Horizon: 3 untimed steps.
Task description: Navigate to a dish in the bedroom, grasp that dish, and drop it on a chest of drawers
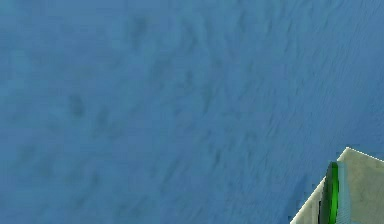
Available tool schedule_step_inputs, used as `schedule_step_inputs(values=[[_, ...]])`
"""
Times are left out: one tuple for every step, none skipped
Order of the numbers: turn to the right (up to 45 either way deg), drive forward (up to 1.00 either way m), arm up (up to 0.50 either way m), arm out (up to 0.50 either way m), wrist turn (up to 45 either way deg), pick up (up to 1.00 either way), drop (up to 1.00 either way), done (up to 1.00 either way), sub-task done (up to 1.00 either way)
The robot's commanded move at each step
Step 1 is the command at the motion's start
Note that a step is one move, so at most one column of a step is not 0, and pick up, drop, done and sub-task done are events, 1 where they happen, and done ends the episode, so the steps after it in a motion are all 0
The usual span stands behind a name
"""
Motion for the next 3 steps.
schedule_step_inputs(values=[[0.0, 0.00, 0.18, 0.00, 0.0, 0.00, 0.00, 0.00, 0.00], [0.0, 0.00, 0.00, 0.00, -45.0, 0.00, 0.00, 0.00, 0.00], [0.0, 0.00, 0.00, 0.00, -45.0, 0.00, 0.00, 0.00, 0.00]])
